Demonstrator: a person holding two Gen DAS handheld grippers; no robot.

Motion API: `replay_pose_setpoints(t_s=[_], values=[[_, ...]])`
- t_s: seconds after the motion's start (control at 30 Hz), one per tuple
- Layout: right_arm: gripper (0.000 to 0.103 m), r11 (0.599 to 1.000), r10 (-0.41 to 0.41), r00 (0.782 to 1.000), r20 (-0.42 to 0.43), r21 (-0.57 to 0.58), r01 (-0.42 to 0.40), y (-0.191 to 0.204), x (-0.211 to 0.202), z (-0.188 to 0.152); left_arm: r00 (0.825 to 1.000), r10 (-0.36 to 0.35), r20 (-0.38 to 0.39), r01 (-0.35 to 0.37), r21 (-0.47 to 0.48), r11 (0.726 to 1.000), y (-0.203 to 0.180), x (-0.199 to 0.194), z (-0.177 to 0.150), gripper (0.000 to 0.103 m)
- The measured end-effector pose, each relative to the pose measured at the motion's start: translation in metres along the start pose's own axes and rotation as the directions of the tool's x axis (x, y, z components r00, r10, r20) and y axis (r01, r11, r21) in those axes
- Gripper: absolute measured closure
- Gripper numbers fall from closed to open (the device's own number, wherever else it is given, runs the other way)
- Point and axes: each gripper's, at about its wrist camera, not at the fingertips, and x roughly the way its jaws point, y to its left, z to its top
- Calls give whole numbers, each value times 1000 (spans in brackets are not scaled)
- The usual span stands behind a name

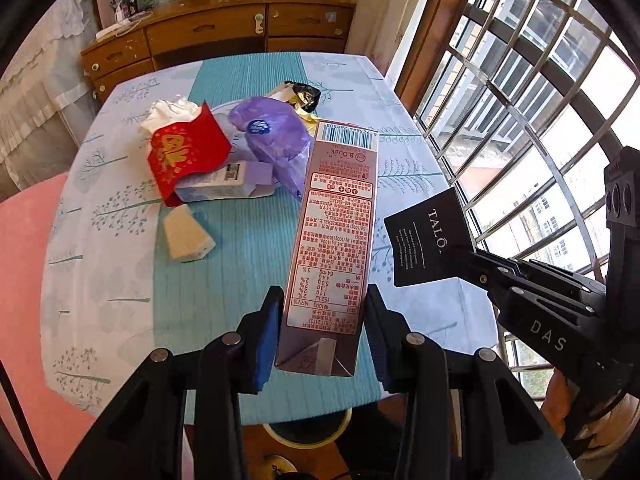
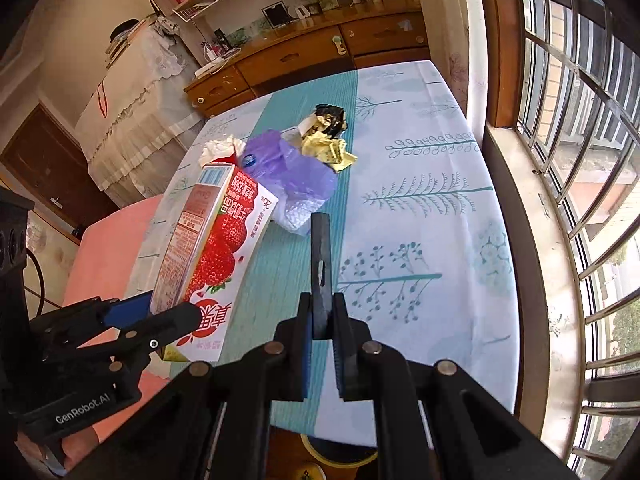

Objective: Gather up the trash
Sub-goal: 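Carry the pink carton and black card over the floor bin and open both tools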

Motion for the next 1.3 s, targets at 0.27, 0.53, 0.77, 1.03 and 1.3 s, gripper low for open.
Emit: replay_pose_setpoints(t_s=[0.27,0.53,0.77,1.03,1.3], values=[[94,999,-27,998,48,-22,28,82,-32,-72,993,15,118,-19,31,999,56,-91,-85,65],[94,995,-52,998,28,-82,54,145,-46,-141,989,16,145,-19,18,1000,93,-133,-162,65],[94,995,-76,995,-60,-65,72,146,-41,-183,998,1,60,-3,25,1000,86,-120,-205,65],[94,993,-95,969,-227,43,107,103,16,-244,988,-12,-151,18,41,999,60,-42,-255,65],[94,975,-129,924,-361,126,186,27,103,-299,947,-15,-321,20,12,1000,44,88,-303,65]])
